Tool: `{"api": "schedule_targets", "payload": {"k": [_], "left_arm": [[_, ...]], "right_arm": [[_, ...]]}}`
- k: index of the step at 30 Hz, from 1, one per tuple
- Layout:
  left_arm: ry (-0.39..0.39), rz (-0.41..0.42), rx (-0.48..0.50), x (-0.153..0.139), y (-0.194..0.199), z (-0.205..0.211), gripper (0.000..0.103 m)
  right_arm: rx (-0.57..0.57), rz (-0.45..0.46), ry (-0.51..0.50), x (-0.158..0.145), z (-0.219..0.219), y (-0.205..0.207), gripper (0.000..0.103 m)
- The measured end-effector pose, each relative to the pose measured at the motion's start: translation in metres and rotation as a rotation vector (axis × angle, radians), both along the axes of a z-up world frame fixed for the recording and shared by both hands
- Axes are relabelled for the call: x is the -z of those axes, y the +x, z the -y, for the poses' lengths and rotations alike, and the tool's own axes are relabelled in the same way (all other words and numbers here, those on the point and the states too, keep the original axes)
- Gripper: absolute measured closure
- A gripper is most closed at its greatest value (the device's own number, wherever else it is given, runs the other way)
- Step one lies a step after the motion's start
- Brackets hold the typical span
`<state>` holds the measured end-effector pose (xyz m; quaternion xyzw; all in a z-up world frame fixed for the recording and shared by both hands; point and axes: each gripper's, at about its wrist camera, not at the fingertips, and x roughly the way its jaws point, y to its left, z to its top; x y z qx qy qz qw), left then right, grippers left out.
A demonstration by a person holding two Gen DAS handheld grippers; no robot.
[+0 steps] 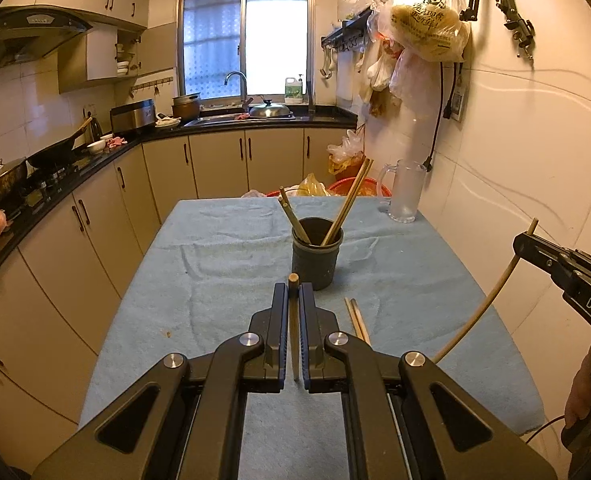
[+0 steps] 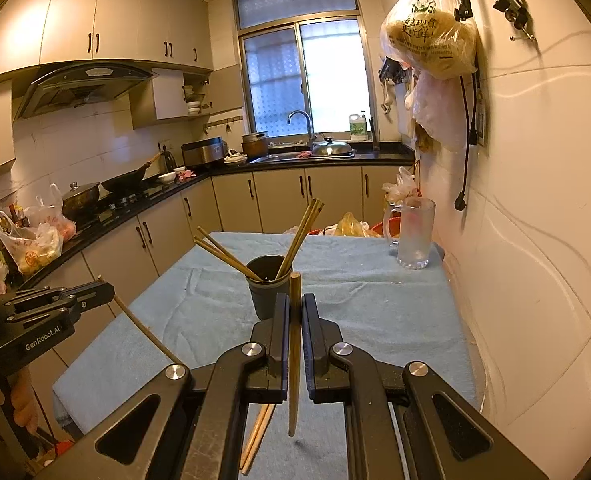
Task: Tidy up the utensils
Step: 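Lower both chopsticks into the holder and open both grippers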
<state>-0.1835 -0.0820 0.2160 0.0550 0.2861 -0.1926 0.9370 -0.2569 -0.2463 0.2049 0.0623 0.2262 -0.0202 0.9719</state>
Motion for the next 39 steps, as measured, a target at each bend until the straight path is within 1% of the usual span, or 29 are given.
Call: {"api": "schedule_targets", "payload": {"k": [5,10,14,19,23,28,33,35,36,39], "left_arm": [[-0.007,-0.009,0.014,-0.001,0.005,0.002,0.098],[-0.032,-0.008,0.044,-0.009,0.012,0.005,0.098],[-0.062,0.000,0.067,-0.024,0.020,0.008,0.098],[-0.084,0.027,0.103,-0.051,0.037,0.017,0.098],[-0.094,0.072,0.114,-0.072,0.051,0.031,0.098],[-0.146,0.135,0.078,-0.099,0.085,0.049,0.098],[-0.218,0.166,0.027,-0.116,0.124,0.060,0.098],[-0.228,0.195,0.002,-0.118,0.139,0.066,0.098],[-0.231,0.196,-0.004,-0.116,0.145,0.069,0.098],[-0.225,0.157,-0.017,-0.101,0.170,0.081,0.098]], "right_arm": [[-0.004,-0.002,0.009,0.002,0.002,0.008,0.097],[-0.007,-0.001,0.017,0.002,0.004,0.019,0.097],[-0.006,-0.004,0.020,0.000,0.008,0.030,0.097],[0.007,0.015,0.023,-0.008,0.016,0.049,0.097],[0.018,0.037,0.069,-0.019,0.029,0.069,0.097],[0.008,0.074,0.134,-0.036,0.041,0.099,0.097],[-0.007,0.146,0.180,-0.057,0.046,0.132,0.097],[-0.015,0.180,0.211,-0.061,0.048,0.147,0.096],[-0.016,0.191,0.219,-0.062,0.047,0.154,0.096],[-0.006,0.206,0.216,-0.057,0.044,0.173,0.096]]}}
